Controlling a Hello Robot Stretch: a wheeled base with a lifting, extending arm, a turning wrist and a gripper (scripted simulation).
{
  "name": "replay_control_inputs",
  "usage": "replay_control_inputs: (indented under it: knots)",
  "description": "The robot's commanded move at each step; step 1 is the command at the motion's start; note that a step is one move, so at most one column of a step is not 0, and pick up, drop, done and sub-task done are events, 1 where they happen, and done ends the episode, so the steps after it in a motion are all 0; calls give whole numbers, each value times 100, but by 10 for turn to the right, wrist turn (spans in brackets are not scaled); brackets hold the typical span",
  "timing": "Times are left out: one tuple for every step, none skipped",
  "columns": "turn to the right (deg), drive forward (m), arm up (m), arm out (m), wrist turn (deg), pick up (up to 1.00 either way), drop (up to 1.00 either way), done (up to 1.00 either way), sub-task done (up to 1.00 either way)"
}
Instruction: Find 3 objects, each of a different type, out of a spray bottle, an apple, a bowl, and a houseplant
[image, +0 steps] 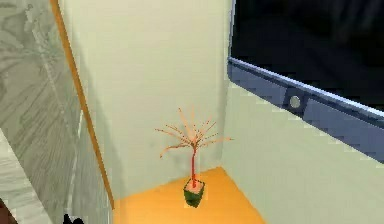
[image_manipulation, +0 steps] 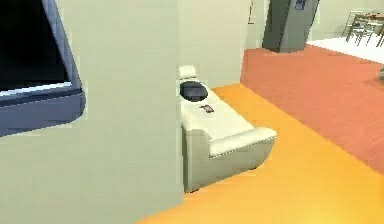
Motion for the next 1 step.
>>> replay_control_inputs:
  knots:
    - [0,0,0,0,0,0,0,0,100]
